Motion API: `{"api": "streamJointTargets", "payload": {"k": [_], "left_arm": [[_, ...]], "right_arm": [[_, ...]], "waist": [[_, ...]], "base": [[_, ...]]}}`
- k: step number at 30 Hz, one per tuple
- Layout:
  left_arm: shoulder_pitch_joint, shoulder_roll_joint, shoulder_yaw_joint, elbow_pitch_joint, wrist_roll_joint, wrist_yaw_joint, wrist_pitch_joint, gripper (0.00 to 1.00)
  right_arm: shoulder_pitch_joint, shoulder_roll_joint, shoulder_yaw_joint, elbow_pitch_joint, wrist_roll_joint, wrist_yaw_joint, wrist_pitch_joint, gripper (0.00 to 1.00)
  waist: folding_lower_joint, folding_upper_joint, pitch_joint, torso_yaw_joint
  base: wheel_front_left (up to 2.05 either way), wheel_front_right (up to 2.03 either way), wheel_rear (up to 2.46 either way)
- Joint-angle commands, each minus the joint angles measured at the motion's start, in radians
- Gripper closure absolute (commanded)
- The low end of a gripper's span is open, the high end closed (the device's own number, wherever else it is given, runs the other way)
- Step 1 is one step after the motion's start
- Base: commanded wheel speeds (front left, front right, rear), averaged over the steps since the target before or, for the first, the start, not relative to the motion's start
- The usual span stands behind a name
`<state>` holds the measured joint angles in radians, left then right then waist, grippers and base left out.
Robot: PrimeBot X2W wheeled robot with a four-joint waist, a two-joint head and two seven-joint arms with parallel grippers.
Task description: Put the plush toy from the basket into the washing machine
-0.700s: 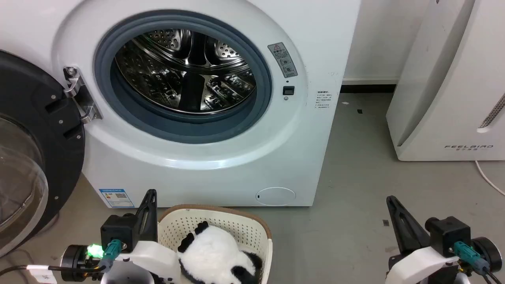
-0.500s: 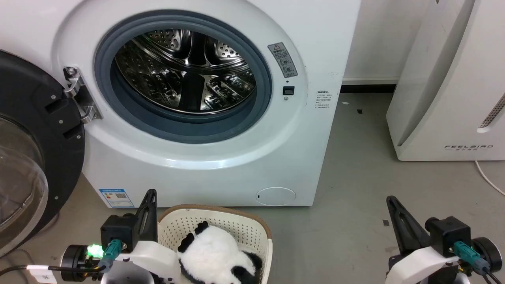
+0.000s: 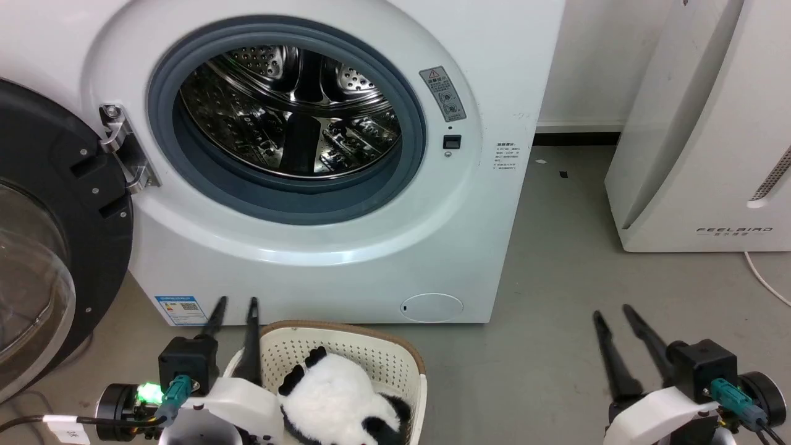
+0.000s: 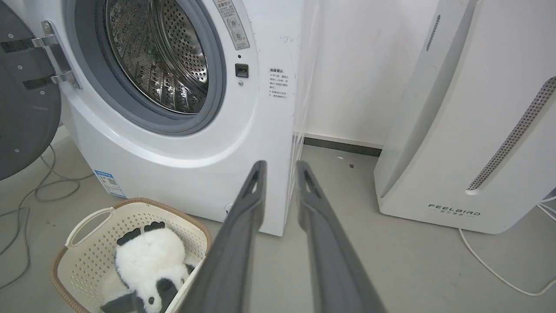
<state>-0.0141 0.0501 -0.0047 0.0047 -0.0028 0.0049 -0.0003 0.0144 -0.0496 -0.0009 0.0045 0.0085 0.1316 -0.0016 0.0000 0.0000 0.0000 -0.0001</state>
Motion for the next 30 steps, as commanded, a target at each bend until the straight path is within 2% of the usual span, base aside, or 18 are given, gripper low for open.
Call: {"api": "streamJointTargets", "payload": {"k": [1, 18, 30], "left_arm": [[0.000, 0.000, 0.000, 0.002, -0.001, 0.002, -0.003, 0.00], [-0.041, 0.002, -0.018, 0.051, -0.005, 0.020, -0.038, 0.00], [-0.151, 0.015, -0.043, 0.170, 0.003, 0.013, -0.063, 0.00]], "right_arm": [[0.000, 0.000, -0.002, 0.000, 0.004, 0.000, -0.003, 0.00], [-0.009, 0.000, -0.017, -0.026, 0.070, 0.000, -0.038, 0.00], [-0.046, 0.000, -0.020, -0.048, 0.117, 0.000, -0.063, 0.00]], "waist": [[0.0000, 0.0000, 0.000, 0.000], [0.0000, 0.0000, 0.028, -0.006], [0.0000, 0.0000, 0.108, -0.026]], "base": [[0.00, 0.00, 0.00], [0.00, 0.00, 0.00], [0.00, 0.00, 0.00]]}}
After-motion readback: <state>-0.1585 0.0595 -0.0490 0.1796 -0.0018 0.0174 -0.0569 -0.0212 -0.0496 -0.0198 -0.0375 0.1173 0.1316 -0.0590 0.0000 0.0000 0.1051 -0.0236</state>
